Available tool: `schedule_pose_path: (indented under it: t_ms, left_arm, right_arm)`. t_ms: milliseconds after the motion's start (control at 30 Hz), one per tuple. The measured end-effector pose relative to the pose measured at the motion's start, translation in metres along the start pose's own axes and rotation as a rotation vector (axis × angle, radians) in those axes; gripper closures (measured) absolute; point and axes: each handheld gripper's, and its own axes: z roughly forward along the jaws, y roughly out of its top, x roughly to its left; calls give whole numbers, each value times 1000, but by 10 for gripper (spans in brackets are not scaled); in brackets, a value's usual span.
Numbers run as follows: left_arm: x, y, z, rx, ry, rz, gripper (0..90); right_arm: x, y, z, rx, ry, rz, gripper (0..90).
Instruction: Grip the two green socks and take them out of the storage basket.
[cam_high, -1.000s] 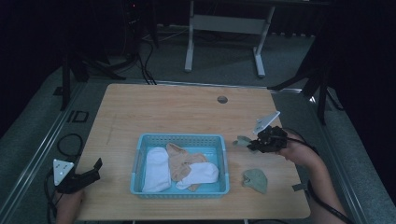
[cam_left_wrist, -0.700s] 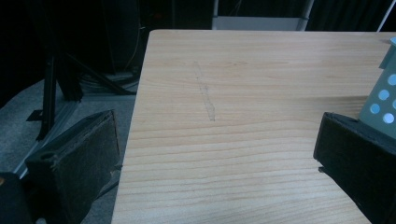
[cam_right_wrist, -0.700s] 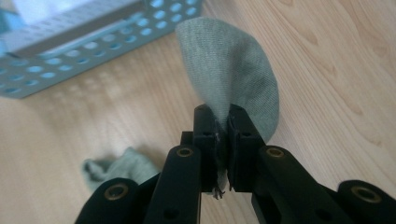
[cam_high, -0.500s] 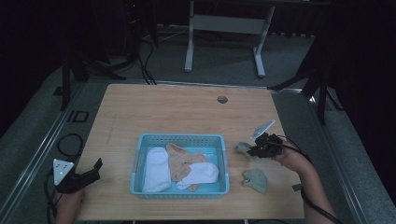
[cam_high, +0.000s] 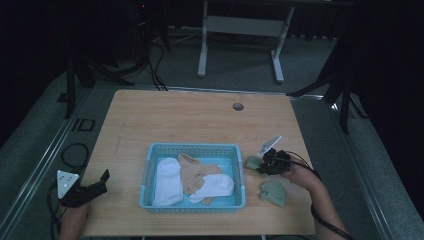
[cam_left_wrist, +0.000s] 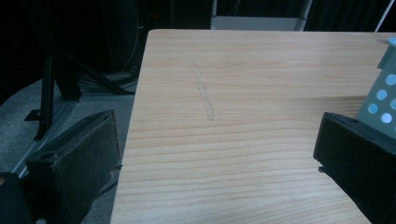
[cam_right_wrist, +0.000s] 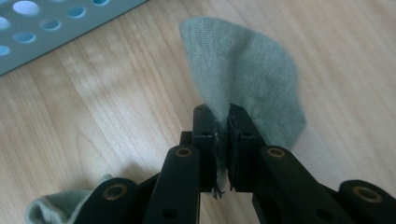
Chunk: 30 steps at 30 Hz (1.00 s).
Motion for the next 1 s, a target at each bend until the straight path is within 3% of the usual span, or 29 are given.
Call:
schedule_pose_path:
  t_ms: [167,200,333,567,600,900,1000]
  left_arm:
    - [0,0,0,0,-1,0,1]
    - [0,0,-1,-2,-1,-3,1]
    - [0,0,0,-2,-2,-2,1]
    - [0,0,0,-4,0,0,1]
    - [0,0,0,-3,-1,0,1]
    - [0,0,0,-2,-1,-1,1]
    - [0,0,0,-1,-1,-1,1]
  right_arm:
    - [1,0,4,-4,21,5,793]
    - [2,0,1,-4,31,14,720]
    - [5,1,-7,-3,18,6,653]
    - [5,-6,-31,-112,0,36,498]
    - [4,-11,-37,-135,-22,52,476]
    - [-2,-36,-50,-192,-73,113,357]
    - [-6,-50,-53,-231,-92,156,313]
